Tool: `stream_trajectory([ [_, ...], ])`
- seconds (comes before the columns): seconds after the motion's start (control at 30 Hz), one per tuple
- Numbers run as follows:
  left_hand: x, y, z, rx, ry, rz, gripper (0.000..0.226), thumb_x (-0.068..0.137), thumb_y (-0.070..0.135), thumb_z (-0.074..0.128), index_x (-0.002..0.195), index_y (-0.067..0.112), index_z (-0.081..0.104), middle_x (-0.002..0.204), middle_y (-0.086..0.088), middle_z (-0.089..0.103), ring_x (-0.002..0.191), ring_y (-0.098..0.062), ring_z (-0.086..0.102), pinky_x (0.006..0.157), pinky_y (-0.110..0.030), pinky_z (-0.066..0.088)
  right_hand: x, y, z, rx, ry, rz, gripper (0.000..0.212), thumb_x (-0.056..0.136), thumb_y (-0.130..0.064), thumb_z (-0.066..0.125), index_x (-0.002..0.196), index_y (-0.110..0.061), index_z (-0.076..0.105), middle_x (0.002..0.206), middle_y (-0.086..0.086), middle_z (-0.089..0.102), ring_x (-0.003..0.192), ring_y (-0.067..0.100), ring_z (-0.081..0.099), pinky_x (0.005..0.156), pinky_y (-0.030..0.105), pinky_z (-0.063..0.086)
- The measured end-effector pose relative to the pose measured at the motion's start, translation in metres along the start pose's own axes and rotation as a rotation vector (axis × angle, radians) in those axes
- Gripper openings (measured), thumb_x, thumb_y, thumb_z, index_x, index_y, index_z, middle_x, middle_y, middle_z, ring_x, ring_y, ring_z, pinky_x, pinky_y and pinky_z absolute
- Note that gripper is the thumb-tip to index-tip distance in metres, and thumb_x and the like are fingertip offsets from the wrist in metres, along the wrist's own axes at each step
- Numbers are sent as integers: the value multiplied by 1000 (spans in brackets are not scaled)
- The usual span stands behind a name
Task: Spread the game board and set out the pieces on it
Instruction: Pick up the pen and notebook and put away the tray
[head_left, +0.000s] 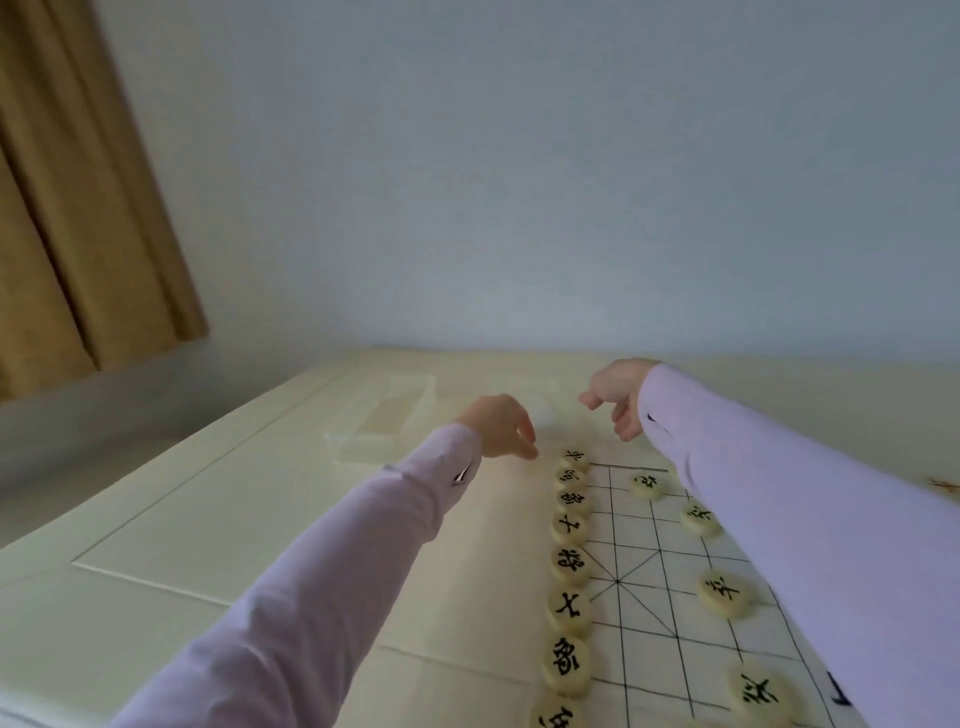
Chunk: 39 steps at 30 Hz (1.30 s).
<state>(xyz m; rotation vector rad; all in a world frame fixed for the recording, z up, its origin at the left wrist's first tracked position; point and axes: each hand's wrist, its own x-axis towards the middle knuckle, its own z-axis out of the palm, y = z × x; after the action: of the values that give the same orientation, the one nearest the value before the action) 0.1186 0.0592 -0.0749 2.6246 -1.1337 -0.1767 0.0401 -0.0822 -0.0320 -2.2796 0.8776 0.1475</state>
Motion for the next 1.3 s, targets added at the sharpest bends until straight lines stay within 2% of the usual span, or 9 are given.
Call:
stream_trajectory([
  [0.27,17,-1,1,14,232,-45,21,92,22,59,106,7,63,109,-13,65,104,-29,59,75,-26,38,20,7,3,574,28,48,33,98,-8,43,128,4,46,131,22,53,122,31,53,95,37,47],
  [0.4,12,-3,-14,-383,492,-117,20,96,26,51,100,7,57,96,-12,64,91,-30,60,74,-33,43,3,-12,8,1027,-144,-22,41,100,-3,29,140,2,38,137,26,47,138,34,33,109,38,37],
  [0.6,-26,-7,-26,-1123,534,-8,31,100,17,39,84,-1,59,87,-18,66,83,-28,67,86,-37,55,-27,-53,40,1326,-318,-83,42,101,-18,41,137,3,35,134,25,49,123,35,51,92,42,44],
  [0.73,-53,-25,-33,-1294,422,70,15,95,5,48,81,3,51,89,-18,66,86,-26,66,84,-29,56,-35,-70,61,1262,-183,-89,8,88,3,56,81,0,56,78,14,62,77,22,62,75,29,55],
  [0.93,-72,-73,-62,-1330,592,-123,32,89,10,63,114,3,44,82,-15,65,63,-16,62,58,-21,57,-23,-94,80,1307,-72,-98,19,91,8,51,73,1,49,46,13,54,22,12,46,31,20,45],
  [1.03,-77,-99,-68,-1280,650,-212,30,88,2,62,112,4,44,71,-13,60,49,-10,59,52,-19,56,-25,-111,94,1164,-55,-167,12,87,11,55,78,4,52,46,13,56,26,14,50,38,22,51],
  [1.1,-77,-110,-68,-1122,657,-236,2,90,1,59,91,2,57,67,-11,56,42,-7,55,49,-15,53,-20,-125,105,989,35,-202,13,80,11,59,92,7,57,60,13,57,50,22,63,66,33,60],
  [1.17,-74,-120,-69,-998,670,-277,19,90,4,58,72,8,59,64,-9,54,47,-12,52,46,-14,50,-10,-135,114,836,81,-246,35,74,8,62,109,6,58,74,12,60,83,30,69,85,45,56],
  [1.3,-65,-143,-71,-865,570,-430,19,88,19,65,72,10,61,64,-2,58,55,-10,48,53,-21,45,5,-140,130,667,79,-240,17,74,-1,71,72,-4,54,86,15,61,87,28,65,90,39,54],
])
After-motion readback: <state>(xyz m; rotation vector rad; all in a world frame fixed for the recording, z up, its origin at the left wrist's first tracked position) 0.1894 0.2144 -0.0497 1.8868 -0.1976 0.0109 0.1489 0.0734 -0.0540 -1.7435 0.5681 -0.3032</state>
